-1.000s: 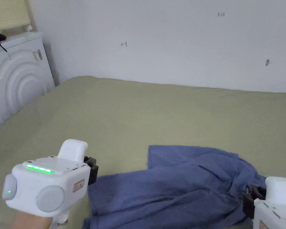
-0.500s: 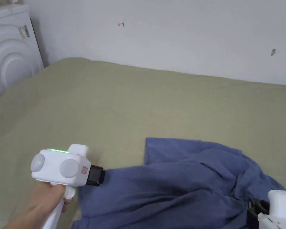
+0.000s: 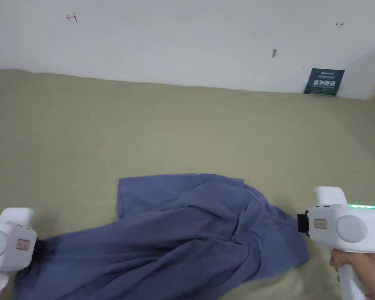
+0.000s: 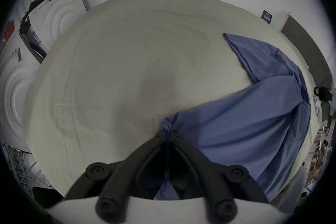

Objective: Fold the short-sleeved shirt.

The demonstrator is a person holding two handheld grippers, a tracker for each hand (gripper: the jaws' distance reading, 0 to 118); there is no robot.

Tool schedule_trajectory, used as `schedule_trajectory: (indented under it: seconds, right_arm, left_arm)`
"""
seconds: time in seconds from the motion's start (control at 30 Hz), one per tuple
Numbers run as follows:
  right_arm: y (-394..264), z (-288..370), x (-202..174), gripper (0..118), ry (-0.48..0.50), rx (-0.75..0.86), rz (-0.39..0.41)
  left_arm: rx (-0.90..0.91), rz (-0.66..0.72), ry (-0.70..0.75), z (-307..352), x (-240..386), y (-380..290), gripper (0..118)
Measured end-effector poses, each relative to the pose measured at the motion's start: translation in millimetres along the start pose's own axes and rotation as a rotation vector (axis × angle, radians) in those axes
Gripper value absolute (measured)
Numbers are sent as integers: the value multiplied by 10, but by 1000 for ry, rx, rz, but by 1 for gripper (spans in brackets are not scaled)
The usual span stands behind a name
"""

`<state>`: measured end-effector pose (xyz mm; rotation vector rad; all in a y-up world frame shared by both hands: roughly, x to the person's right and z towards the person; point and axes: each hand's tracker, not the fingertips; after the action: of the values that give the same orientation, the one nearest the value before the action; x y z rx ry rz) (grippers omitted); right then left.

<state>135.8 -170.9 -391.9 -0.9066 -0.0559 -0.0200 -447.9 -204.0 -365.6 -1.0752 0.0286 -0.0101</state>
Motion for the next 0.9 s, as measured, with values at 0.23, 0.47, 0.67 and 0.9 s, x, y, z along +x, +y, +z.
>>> schedule_trajectory:
  seconds: [0.23, 0.47, 0.67, 0.9]
  right_arm:
    - [-96, -660, 24, 103, -76, -230, 30]
    - [68, 143, -79, 2, 22, 4, 50]
    - [541, 1186, -48, 2, 102, 229, 35]
    - [1077, 2403, -296, 2, 138, 437, 68]
  left_arm:
    - [-24, 5, -16, -51, -14, 54, 2]
    - [86, 136, -44, 399, -368, 186, 2]
    - [307, 152, 26, 1794, -709, 347, 2]
    - [499, 111, 149, 3081, -798, 626, 2]
